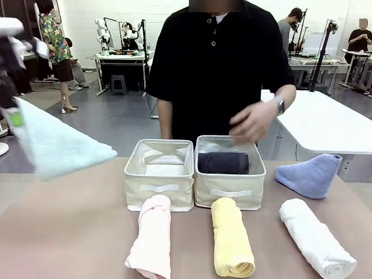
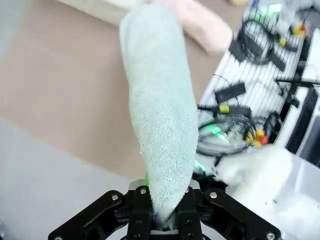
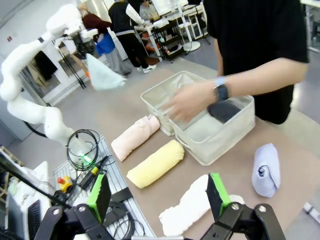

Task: Sort the towels based on their folding style.
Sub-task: Pick up one triangle-folded towel and place it in the left Fabric basket.

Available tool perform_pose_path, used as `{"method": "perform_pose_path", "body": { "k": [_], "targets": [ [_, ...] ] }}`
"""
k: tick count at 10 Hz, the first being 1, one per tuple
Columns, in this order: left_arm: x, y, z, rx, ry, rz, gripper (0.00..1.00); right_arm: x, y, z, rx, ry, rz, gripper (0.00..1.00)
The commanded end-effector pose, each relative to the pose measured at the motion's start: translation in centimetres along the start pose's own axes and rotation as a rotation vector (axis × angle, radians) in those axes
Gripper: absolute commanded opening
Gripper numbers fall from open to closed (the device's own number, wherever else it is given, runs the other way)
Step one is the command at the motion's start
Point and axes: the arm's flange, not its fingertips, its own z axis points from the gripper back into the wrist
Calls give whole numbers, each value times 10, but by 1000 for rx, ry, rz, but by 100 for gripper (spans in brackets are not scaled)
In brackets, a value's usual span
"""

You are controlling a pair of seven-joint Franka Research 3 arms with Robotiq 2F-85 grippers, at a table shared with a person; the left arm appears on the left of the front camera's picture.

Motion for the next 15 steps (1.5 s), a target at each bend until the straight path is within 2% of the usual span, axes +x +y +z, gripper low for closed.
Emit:
{"method": "perform_pose_path", "body": {
  "k": [1,3,4,8,9,10,12,15],
  "targets": [
    [-12,-7,3,76,51,-49,0,2,0,1,10,-23,16,100],
    [-37,-28,12,73,-38,-120,0,2,0,1,10,-23,16,100],
    [-22,-28,19,55,40,-37,0,2,0,1,10,-23,16,100],
    [-22,-28,19,55,40,-37,0,2,0,1,10,-23,16,100],
    [-24,-26,14,45,26,-56,15,2,0,1,10,-23,16,100],
    [12,-23,14,105,110,-149,15,2,0,1,10,-23,16,100],
    [73,-19,19,243,199,-344,15,2,0,1,10,-23,16,100],
    [152,-13,8,349,259,-505,15,2,0,1,10,-23,16,100]
  ]
}}
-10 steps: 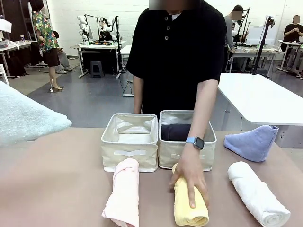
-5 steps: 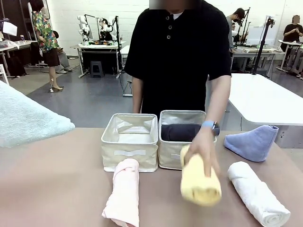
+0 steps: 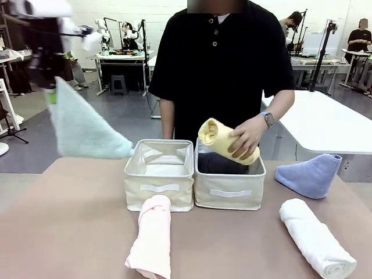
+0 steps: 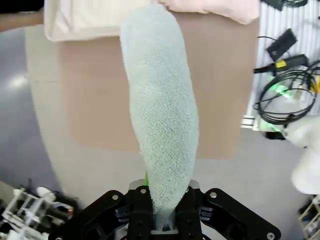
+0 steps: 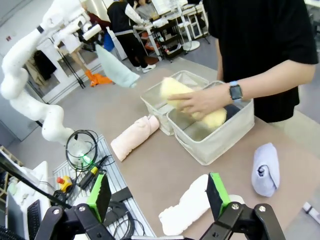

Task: Sort the towels based on their folding style.
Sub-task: Pick up one triangle-folded towel and place it in the left Fabric basket.

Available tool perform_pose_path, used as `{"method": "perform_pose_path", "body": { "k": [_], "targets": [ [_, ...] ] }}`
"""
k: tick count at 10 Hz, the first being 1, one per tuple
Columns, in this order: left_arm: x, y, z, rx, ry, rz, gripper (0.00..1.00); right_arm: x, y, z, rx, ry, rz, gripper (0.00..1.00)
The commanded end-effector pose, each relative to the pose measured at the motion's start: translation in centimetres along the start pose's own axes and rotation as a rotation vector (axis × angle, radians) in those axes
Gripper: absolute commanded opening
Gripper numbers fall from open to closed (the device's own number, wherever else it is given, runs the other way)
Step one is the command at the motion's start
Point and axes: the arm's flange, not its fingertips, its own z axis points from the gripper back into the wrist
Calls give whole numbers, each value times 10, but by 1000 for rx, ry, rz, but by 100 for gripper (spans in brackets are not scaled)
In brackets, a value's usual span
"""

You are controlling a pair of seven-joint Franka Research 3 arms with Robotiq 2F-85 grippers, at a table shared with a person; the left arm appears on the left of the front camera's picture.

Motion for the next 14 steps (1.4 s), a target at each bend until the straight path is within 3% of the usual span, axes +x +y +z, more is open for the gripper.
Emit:
{"method": "perform_pose_path", "body": {
  "k": [1,3,9,14],
  "targets": [
    [12,25,2,66,14,-62,15,2,-1,1,13,-25,15,100],
    [55,42,-5,72,-31,-123,15,2,-1,1,13,-25,15,100],
    [144,75,-49,37,-27,-59,15,2,-1,1,13,-25,15,100],
    [164,89,-115,-17,75,-59,15,2,-1,1,13,-25,15,100]
  ]
}}
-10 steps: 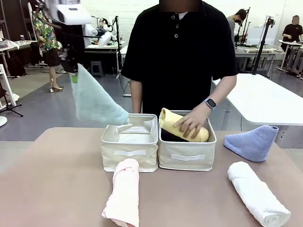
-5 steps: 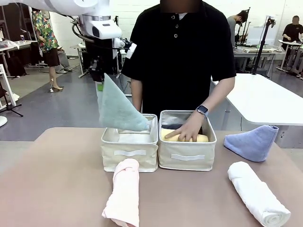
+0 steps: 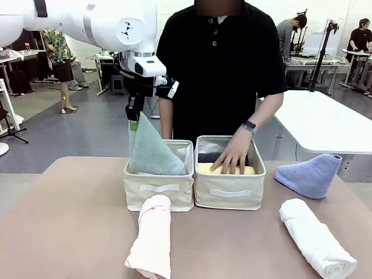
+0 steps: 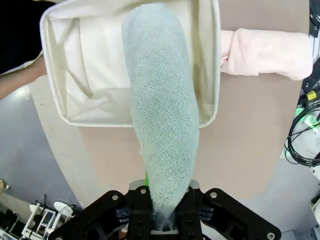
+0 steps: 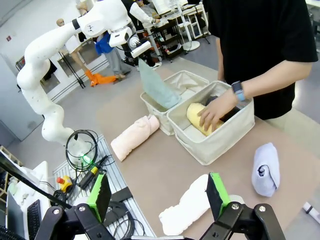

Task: Sort the towels based on their folding style.
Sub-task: Pick up one triangle-folded towel and place it in the left Fabric basket.

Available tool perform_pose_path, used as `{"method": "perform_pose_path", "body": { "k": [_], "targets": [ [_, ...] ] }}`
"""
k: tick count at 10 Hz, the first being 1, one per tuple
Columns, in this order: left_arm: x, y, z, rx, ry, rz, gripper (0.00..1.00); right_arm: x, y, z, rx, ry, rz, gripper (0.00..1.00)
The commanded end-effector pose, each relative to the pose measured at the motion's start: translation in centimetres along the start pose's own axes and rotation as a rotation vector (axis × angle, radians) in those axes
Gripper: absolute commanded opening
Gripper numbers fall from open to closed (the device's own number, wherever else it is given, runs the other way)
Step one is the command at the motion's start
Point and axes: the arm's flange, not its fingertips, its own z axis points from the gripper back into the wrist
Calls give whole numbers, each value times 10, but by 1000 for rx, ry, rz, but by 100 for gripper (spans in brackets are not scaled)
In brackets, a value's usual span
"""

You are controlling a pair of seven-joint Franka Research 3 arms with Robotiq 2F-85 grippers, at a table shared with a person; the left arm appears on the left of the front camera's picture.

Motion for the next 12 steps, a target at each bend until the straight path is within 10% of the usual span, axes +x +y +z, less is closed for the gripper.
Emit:
{"method": "perform_pose_path", "body": {
  "k": [1,8,9,12],
  "targets": [
    [3,2,-11,-10,38,9,15,2,-1,1,12,-25,15,100],
    [17,-8,-84,-206,18,-24,15,2,-1,1,12,-25,15,100],
    [18,-9,-86,-221,14,-32,74,2,-1,1,12,-25,15,100],
    [19,-10,-88,-239,12,-43,100,2,-1,1,12,-25,15,100]
  ]
}}
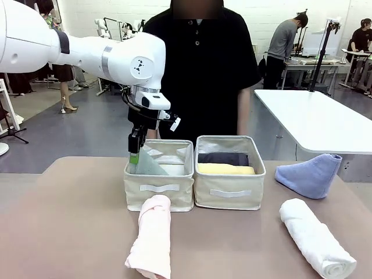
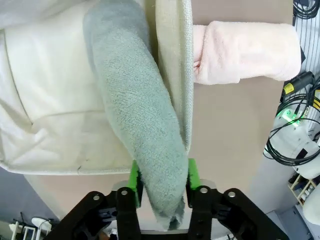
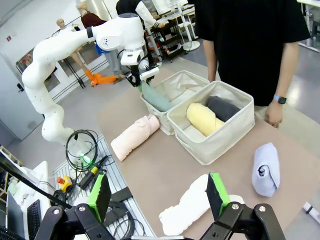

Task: Sort the towels based on their folding style.
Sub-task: Pick up one triangle-folded towel and place it in the left Fabric basket.

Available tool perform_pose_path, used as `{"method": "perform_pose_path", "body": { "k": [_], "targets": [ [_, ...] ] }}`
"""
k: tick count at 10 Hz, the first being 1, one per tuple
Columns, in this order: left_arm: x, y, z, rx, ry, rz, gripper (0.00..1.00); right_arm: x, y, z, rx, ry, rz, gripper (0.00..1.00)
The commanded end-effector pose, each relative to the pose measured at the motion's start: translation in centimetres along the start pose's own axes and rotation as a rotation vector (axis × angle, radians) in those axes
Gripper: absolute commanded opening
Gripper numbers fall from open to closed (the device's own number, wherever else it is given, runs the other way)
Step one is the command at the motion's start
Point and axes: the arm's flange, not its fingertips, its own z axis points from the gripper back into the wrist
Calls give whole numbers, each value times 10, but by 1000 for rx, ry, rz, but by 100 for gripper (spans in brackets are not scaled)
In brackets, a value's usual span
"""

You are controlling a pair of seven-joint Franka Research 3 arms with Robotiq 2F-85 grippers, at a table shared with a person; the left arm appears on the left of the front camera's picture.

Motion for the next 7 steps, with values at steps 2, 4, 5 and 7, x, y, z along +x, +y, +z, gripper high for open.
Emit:
{"method": "perform_pose_path", "body": {
  "k": [2,4,5,7],
  "targets": [
    [-2,-3,1,-22,-17,-13,96,2,-1,1,12,-25,15,100],
    [-2,-3,2,-21,-25,-12,100,2,-1,1,12,-25,15,100],
    [-2,-3,3,-22,-26,-14,100,2,-1,1,12,-25,15,100],
    [-3,-4,5,-22,-32,-15,100,2,-1,1,12,-25,15,100]
  ]
}}
